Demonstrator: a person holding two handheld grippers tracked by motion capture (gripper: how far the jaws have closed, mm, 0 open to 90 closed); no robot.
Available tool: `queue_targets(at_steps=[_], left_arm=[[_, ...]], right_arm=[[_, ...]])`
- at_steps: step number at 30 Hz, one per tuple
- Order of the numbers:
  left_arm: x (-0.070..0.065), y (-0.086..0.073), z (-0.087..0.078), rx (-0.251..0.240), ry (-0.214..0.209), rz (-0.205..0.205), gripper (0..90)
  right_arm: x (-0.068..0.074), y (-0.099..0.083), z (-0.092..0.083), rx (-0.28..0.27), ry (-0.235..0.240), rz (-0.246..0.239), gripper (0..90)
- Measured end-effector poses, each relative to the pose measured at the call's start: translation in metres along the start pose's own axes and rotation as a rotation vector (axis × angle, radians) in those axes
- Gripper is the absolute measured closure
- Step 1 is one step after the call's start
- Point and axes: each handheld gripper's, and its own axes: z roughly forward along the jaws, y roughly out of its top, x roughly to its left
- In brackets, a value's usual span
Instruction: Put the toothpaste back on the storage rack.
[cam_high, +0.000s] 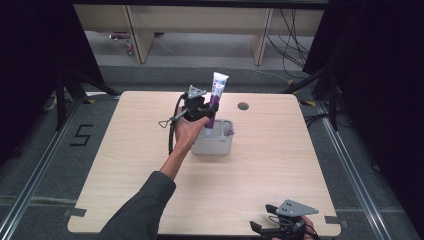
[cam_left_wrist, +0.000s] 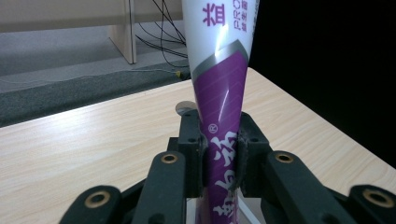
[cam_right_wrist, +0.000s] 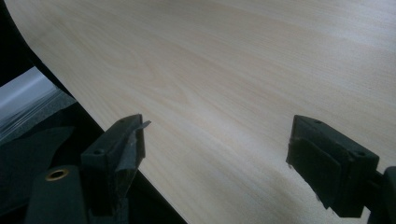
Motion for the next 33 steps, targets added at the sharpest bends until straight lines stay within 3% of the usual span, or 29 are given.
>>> queue_targets(at_steps=[3, 4, 19, 33], left_arm=[[0.0, -0.002, 0.001, 0.005, 0.002, 0.012, 75.4], [0.0, -0.002, 0.002, 0.004, 0.001, 0.01, 75.4], [0.007, -0.019, 0.009, 0.022, 0.023, 0.021, 75.2], [0.003, -0.028, 0.012, 0.045, 0.014, 0.038, 75.1]], right_arm=[[0.0, 0.0, 0.0, -0.001, 0.0, -0.001, 19.4], [0.001, 0.0, 0.0, 0.002, 0.006, 0.02, 19.4], [0.0, 0.0, 0.001, -0.001, 0.01, -0.001, 19.4], [0.0, 0.0, 0.001, 0.005, 0.007, -0.009, 19.4]])
